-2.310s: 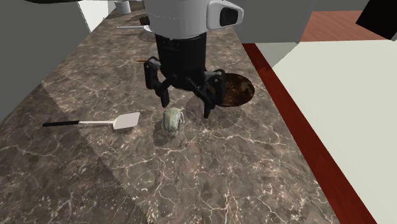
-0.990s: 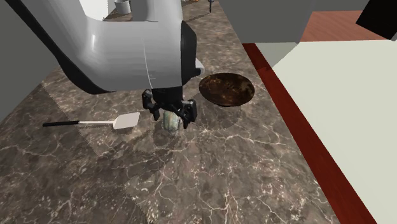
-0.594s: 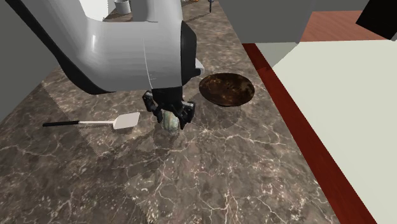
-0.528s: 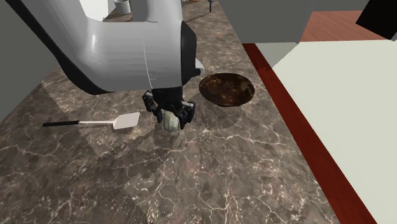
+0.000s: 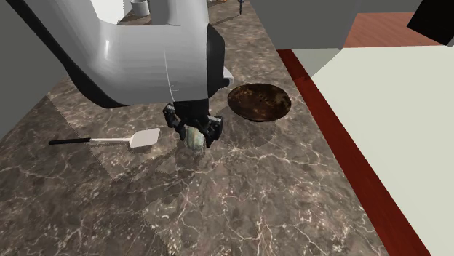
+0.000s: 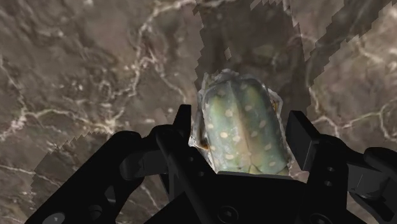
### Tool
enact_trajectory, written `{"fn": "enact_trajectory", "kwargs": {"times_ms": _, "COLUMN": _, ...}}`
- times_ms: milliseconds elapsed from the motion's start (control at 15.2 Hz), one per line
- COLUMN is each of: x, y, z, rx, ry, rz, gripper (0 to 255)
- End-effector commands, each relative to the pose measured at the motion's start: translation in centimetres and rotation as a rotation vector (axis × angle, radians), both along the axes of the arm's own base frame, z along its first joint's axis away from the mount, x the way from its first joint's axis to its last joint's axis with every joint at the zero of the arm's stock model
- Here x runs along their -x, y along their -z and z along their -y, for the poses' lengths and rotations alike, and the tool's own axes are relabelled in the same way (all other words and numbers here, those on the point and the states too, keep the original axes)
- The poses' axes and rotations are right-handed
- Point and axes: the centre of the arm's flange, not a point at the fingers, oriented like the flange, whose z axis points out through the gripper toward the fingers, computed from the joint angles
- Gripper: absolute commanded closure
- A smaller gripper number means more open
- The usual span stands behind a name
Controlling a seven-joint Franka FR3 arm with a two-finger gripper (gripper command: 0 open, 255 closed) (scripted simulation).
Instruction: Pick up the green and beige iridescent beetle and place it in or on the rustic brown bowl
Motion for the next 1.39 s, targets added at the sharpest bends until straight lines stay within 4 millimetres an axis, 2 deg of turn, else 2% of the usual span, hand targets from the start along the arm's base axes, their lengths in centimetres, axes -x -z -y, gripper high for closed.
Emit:
{"fn": "enact_trajectory", "kwargs": {"times_ms": 0, "x": 0.0, "y": -0.5, "z": 0.0, "rx": 0.000, "ry": 0.000, "rz": 0.000, "gripper": 255}}
{"fn": "enact_trajectory", "kwargs": {"times_ms": 1320, "x": 0.0, "y": -11.1, "z": 0.0, "rx": 0.000, "ry": 0.000, "rz": 0.000, "gripper": 255}}
